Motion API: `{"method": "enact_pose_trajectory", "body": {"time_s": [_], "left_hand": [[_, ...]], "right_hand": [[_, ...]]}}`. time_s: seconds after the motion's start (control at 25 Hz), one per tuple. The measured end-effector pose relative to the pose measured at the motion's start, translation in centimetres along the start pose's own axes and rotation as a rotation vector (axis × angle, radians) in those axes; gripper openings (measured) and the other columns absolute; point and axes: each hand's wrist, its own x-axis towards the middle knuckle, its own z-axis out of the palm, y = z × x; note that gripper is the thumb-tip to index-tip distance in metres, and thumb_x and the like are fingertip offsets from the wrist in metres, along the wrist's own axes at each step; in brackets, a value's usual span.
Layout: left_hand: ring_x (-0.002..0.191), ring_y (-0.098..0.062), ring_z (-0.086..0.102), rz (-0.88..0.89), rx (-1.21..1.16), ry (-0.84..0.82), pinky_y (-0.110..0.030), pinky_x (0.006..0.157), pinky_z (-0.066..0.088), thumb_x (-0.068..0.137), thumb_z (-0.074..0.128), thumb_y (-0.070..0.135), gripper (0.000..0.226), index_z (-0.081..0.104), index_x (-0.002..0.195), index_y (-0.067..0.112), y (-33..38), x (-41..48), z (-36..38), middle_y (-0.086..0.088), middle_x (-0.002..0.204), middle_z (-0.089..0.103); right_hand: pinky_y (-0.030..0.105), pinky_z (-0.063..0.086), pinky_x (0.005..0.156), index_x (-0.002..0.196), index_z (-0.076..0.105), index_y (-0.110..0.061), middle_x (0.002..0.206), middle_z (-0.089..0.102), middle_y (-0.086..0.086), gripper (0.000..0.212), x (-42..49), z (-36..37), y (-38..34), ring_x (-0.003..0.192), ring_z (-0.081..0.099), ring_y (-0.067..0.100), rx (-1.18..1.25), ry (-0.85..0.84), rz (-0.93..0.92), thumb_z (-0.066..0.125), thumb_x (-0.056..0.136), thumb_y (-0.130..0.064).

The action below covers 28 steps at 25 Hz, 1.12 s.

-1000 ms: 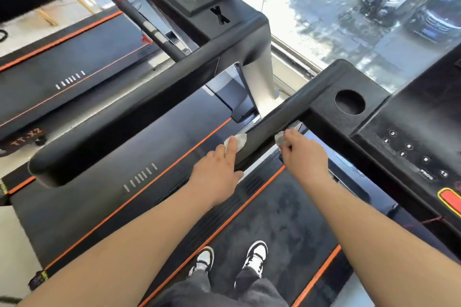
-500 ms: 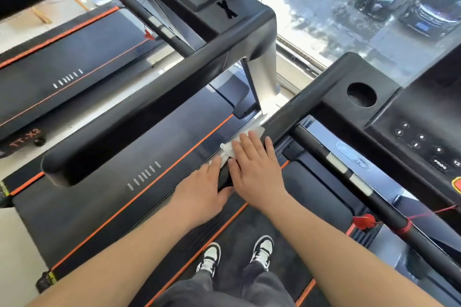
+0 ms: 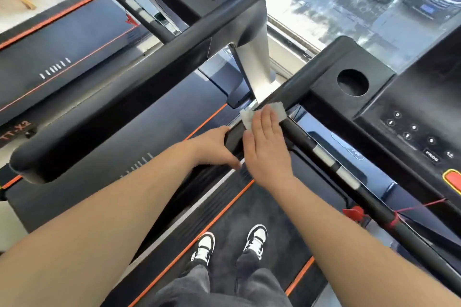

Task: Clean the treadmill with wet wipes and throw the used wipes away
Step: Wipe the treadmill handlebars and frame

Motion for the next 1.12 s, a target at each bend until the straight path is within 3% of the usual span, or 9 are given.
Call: {"method": "enact_pose_trajectory", "body": {"time_s": [0.12, 0.28, 0.4, 0.48, 0.6, 0.68, 0.76, 0.88, 1.12], "left_hand": [[0.119, -0.014, 0.061, 0.129, 0.033, 0.112, -0.033, 0.096, 0.052, 0.073, 0.073, 0.045, 0.083, 0.033, 0.146, 0.043, 0.5, -0.4, 1.1, 0.015, 0.133, 0.059], [0.154, -0.020, 0.022, 0.299, 0.501, 0.216, -0.047, 0.112, 0.044, 0.093, 0.059, 0.040, 0.094, -0.002, 0.163, 0.025, -2.9, -3.8, 3.2, 0.000, 0.170, 0.009], [0.157, -0.035, 0.007, 0.382, 0.829, 0.272, -0.048, 0.125, 0.023, 0.094, 0.054, 0.034, 0.087, 0.008, 0.162, 0.006, -5.7, -7.3, 4.3, -0.019, 0.168, 0.011], [0.155, -0.041, 0.011, 0.409, 0.947, 0.266, -0.050, 0.126, 0.019, 0.094, 0.051, 0.037, 0.083, 0.017, 0.160, 0.000, -7.4, -9.1, 4.6, -0.024, 0.166, 0.018], [0.156, -0.038, 0.012, 0.444, 0.864, 0.253, -0.049, 0.126, 0.018, 0.103, 0.037, 0.041, 0.070, 0.026, 0.158, 0.001, -8.4, -10.5, 4.8, -0.021, 0.166, 0.022], [0.156, -0.036, 0.014, 0.443, 0.837, 0.267, -0.044, 0.127, 0.011, 0.105, 0.030, 0.042, 0.066, 0.028, 0.158, 0.003, -7.7, -10.1, 4.6, -0.018, 0.166, 0.024], [0.157, -0.033, 0.005, 0.399, 0.823, 0.281, -0.035, 0.127, -0.006, 0.106, 0.028, 0.041, 0.066, 0.016, 0.162, 0.009, -6.7, -9.2, 4.3, -0.016, 0.169, 0.013], [0.156, -0.025, -0.017, 0.358, 0.834, 0.276, -0.023, 0.112, -0.032, 0.109, 0.026, 0.034, 0.065, -0.007, 0.162, 0.017, -5.4, -8.7, 4.0, -0.010, 0.169, -0.016], [0.153, -0.030, 0.026, 0.414, 0.721, 0.350, -0.028, 0.125, -0.003, 0.100, 0.029, 0.039, 0.064, 0.033, 0.158, 0.011, -11.4, -14.8, 4.6, -0.013, 0.163, 0.030]], "right_hand": [[0.031, -0.012, 0.126, 0.161, -0.002, -0.007, 0.166, -0.022, 0.004, 0.063, -3.4, 2.4, -2.5, 0.153, -0.023, 0.012, 0.539, -0.010, 0.160, 0.018, 0.109, -0.037], [0.035, -0.006, 0.127, 0.160, -0.016, -0.021, 0.166, -0.026, -0.008, 0.073, -4.1, 2.4, -6.6, 0.152, -0.020, 0.001, 1.074, -0.022, 0.426, 0.021, 0.105, -0.052], [0.046, -0.001, 0.127, 0.161, -0.014, -0.020, 0.169, -0.017, -0.003, 0.087, -0.6, 0.7, -7.7, 0.156, -0.012, 0.013, 1.142, 0.085, 0.742, 0.016, 0.089, -0.059], [0.042, 0.006, 0.124, 0.162, -0.002, -0.012, 0.171, -0.004, 0.007, 0.073, 1.1, -0.3, -6.5, 0.156, 0.003, 0.024, 1.059, 0.118, 0.802, 0.017, 0.102, -0.050], [0.031, 0.017, 0.104, 0.157, 0.021, -0.005, 0.163, 0.024, 0.017, 0.058, 0.2, -0.4, -5.5, 0.146, 0.027, 0.032, 0.962, 0.017, 0.779, 0.012, 0.110, -0.036], [0.033, 0.027, 0.108, 0.153, 0.034, -0.009, 0.153, 0.042, 0.013, 0.061, -2.0, 1.0, -6.7, 0.139, 0.040, 0.031, 1.069, -0.044, 0.859, 0.017, 0.109, -0.047], [0.032, 0.035, 0.106, 0.140, 0.052, -0.021, 0.129, 0.058, -0.002, 0.064, -4.5, 2.7, -9.1, 0.124, 0.050, 0.021, 1.266, -0.150, 0.961, 0.020, 0.104, -0.062], [0.036, 0.036, 0.117, 0.138, 0.059, -0.035, 0.135, 0.065, -0.008, 0.072, -7.8, 6.0, -11.3, 0.131, 0.052, 0.013, 1.394, -0.130, 0.935, 0.022, 0.095, -0.078], [0.039, 0.028, 0.119, 0.145, 0.047, -0.044, 0.146, 0.051, -0.017, 0.087, -9.2, 5.2, -14.1, 0.139, 0.043, 0.010, 1.398, -0.079, 0.844, 0.026, 0.077, -0.094]]}}
